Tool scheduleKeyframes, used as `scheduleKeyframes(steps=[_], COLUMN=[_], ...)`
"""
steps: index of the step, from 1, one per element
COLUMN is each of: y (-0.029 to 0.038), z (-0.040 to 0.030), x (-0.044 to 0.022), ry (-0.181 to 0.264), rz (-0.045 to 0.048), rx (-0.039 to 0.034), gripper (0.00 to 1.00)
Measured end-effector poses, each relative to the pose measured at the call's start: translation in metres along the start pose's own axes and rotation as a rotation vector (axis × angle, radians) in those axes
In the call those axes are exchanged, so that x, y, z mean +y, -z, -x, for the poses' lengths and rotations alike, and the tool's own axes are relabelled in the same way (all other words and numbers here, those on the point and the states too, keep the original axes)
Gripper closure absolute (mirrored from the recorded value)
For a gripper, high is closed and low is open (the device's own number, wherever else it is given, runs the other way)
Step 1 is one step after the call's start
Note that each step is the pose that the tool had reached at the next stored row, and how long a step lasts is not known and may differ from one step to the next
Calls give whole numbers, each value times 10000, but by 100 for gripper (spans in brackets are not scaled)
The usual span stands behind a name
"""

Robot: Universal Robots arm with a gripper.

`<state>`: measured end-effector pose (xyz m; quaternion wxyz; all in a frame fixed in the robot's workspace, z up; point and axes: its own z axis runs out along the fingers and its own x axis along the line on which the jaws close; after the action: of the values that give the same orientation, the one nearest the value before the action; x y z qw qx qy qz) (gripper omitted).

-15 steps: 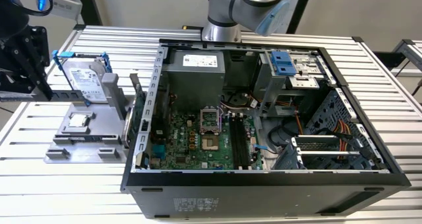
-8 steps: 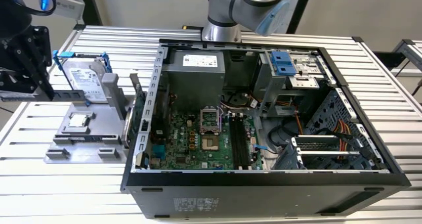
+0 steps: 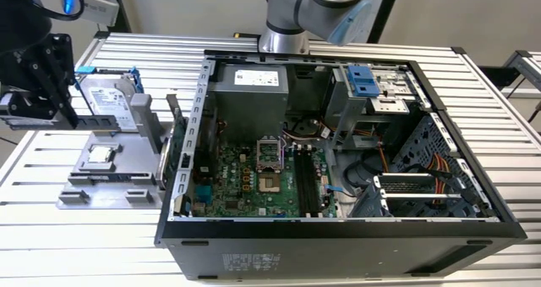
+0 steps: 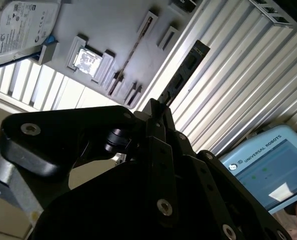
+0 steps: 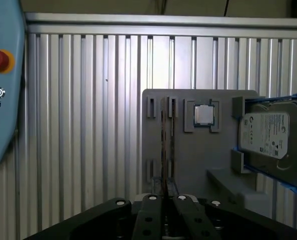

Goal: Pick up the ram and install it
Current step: 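Pick up the ram and move it above insertion slot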

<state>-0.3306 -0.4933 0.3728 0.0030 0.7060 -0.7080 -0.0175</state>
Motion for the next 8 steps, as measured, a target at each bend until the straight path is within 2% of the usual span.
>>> scheduleKeyframes(steps=[8], y=[5], z=[1], x=[-123], ry=[-1], rz=[0], rx=[-1], gripper=[100])
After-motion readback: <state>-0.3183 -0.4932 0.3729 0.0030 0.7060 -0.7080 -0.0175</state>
